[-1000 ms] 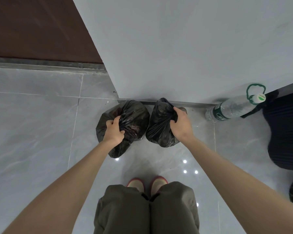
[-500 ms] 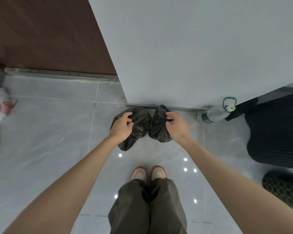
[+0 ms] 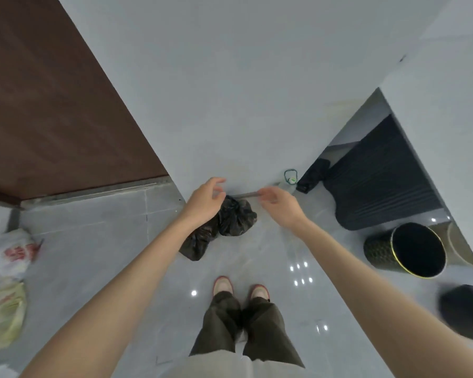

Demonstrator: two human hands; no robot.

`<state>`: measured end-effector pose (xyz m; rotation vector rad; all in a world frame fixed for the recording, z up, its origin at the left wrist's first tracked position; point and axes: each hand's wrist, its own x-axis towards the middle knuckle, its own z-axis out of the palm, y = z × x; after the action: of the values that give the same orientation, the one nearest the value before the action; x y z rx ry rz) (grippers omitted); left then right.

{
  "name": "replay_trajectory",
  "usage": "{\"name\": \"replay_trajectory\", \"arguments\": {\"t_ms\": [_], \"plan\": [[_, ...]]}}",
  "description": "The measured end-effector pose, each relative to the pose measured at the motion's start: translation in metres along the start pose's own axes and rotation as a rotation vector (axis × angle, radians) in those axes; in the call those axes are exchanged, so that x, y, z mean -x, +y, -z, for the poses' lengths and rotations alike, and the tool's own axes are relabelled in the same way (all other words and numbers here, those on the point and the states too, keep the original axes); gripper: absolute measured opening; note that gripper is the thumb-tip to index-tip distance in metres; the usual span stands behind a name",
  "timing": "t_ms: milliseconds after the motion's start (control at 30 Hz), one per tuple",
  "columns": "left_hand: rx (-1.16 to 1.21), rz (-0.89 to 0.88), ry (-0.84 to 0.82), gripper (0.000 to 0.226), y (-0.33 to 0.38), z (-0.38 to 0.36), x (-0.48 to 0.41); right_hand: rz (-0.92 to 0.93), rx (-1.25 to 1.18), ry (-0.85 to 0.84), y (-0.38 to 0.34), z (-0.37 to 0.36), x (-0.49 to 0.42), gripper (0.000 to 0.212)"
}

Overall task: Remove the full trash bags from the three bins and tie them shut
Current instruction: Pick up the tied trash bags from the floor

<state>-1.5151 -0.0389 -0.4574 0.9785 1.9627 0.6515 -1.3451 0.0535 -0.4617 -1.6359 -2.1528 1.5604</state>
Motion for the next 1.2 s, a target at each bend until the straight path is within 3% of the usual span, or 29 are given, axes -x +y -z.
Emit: {"name": "replay_trajectory", "arguments": {"t_ms": [300, 867, 1200], "plan": [[-0.141, -0.220, -0.131, 0.036, 0.103, -0.069, 0.058, -0.044, -0.083, 0.237, 0.065, 0.090, 0.114, 0.034], [-0.248, -0.513, -0.408, 0.039, 0.224, -0.368, 0.261, -0.250, -0.261, 0.522, 0.331, 0.201, 0.419, 0.033], [-0.232, -0.528, -0.498, 0.038, 0.311, -0.510, 0.250, -0.359, -0.385, 0.653, 0.452, 0.296, 0.447, 0.032]]}}
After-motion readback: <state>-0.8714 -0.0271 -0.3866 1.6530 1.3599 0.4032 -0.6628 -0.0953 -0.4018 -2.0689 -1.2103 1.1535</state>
